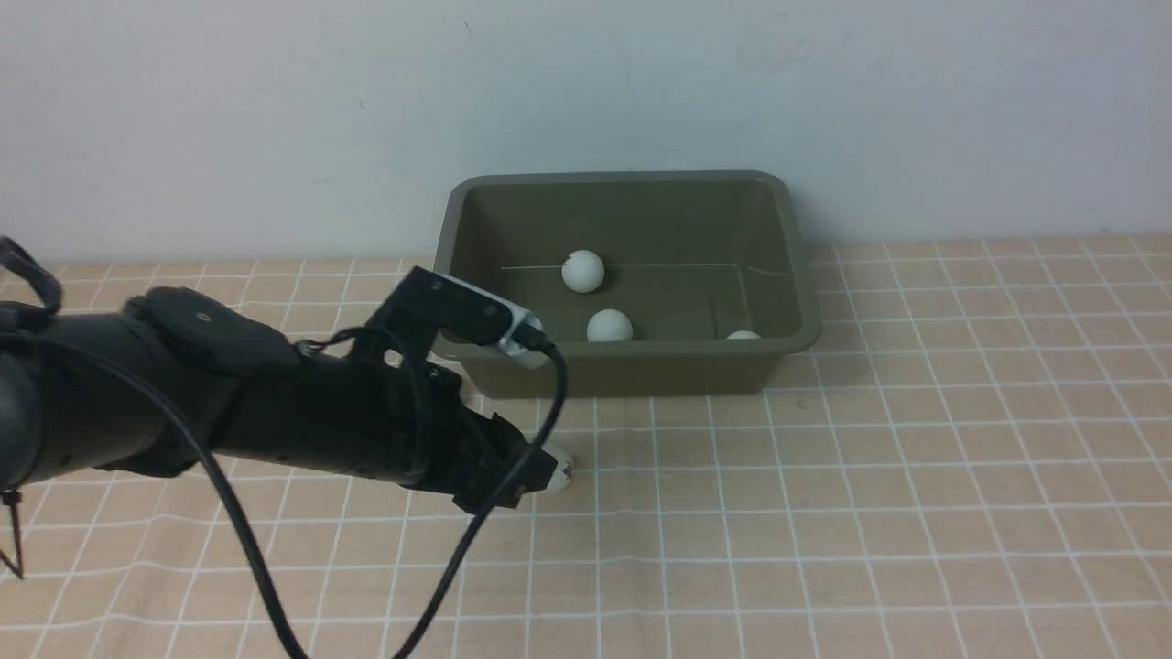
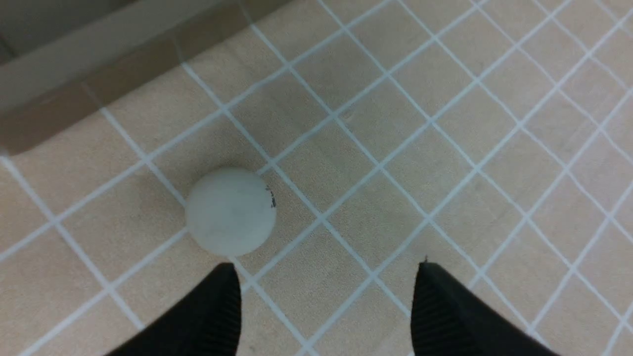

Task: Put the table tennis balls into the box on the light coffee tablecloth.
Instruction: 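Reach for and grasp a ping pong ball on the table beside the basket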

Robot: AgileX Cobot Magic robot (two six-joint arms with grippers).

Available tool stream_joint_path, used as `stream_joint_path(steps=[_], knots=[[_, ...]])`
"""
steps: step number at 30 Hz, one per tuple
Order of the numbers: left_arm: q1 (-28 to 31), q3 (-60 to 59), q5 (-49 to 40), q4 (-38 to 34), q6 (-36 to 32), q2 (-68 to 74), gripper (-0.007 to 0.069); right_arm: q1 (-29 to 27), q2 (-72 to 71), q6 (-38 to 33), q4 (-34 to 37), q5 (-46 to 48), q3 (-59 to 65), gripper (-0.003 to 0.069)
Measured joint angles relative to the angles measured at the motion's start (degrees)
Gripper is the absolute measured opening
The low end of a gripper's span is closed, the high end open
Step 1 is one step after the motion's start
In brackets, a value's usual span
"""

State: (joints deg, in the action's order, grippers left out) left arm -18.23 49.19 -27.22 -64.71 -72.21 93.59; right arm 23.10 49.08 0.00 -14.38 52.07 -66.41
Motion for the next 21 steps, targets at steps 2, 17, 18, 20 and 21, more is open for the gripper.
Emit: stream_joint_path(steps=[2,17,18,20,21], knots=[[-2.3,0.0,4.9,-1.4,-0.3,1.7,0.042,0.0,0.0,0.4,0.5,0.0,0.0,0.0275],[-5.8,6.8,13.5,-6.4,-1.1,12.2,0.042,0.0,0.0,0.4,0.9,0.0,0.0,0.0275],[-5.9,6.9,14.1,-6.4,-1.2,12.6,0.042,0.0,0.0,0.4,0.9,0.1,0.0,0.0275],[-5.9,6.9,15.7,-6.4,-1.6,13.3,0.042,0.0,0.0,0.4,0.9,0.1,0.0,0.0275],[-5.9,6.9,16.0,-6.4,-1.8,13.6,0.042,0.0,0.0,0.4,0.9,0.1,0.0,0.0275]])
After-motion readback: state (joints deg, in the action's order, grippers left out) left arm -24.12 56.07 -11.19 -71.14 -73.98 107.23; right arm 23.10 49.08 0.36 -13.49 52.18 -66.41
